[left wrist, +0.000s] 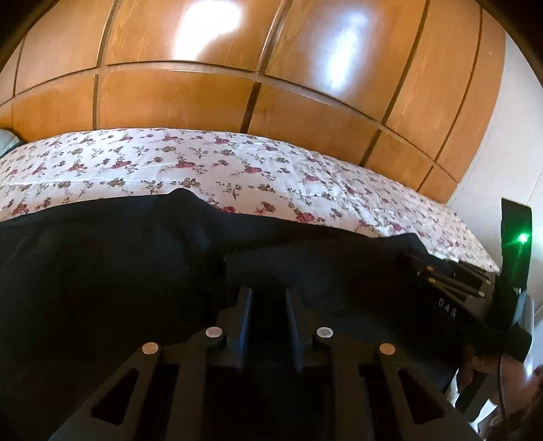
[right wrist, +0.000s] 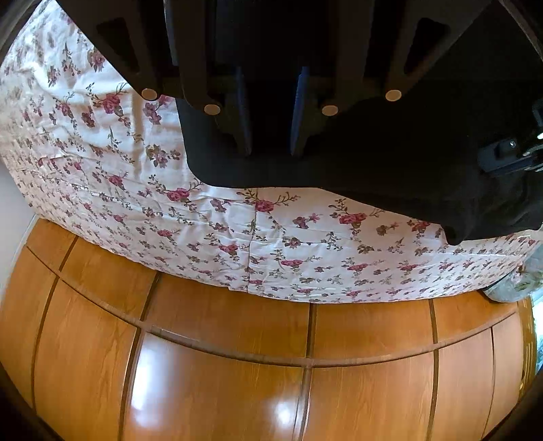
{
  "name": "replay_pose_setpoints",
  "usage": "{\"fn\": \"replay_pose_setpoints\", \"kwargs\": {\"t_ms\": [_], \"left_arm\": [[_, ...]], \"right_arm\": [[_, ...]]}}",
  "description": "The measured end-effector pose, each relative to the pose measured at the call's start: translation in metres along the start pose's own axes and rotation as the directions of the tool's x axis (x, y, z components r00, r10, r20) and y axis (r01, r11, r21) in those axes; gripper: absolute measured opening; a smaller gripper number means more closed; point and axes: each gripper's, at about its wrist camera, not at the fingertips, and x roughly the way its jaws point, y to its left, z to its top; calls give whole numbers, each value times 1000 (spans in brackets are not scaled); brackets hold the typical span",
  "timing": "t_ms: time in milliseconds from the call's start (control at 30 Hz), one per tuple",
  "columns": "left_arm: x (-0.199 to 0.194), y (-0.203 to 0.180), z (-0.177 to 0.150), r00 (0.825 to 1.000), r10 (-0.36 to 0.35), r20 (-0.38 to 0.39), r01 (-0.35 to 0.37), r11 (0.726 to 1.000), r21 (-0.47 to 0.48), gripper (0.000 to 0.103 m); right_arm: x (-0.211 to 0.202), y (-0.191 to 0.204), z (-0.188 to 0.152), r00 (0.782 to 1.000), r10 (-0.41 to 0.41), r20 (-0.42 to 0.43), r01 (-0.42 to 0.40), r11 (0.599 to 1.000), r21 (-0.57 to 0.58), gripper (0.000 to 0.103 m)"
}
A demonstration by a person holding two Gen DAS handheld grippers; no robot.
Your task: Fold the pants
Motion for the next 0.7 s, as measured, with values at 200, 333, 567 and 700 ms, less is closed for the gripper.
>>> {"fn": "replay_pose_setpoints", "kwargs": {"t_ms": [200, 333, 567, 700], "left_arm": [[-21, 17, -11, 1000, 13, 6, -13, 995, -95, 41], [-34, 54, -22, 994, -110, 16, 110, 946, -305, 43], [-80, 68, -31, 995, -23, 97, 51, 952, -301, 43], [-102, 83, -36, 992, 47, 118, -5, 941, -340, 45]], "right_arm": [[0, 1, 0, 1000, -4, 3, 4, 1000, -4, 23], [-6, -1, 1, 1000, 13, 1, -13, 999, 32, 24], [-32, 15, -5, 996, 83, 13, -84, 994, 65, 40], [-39, 34, -11, 991, 134, -8, -133, 991, 24, 40]]}}
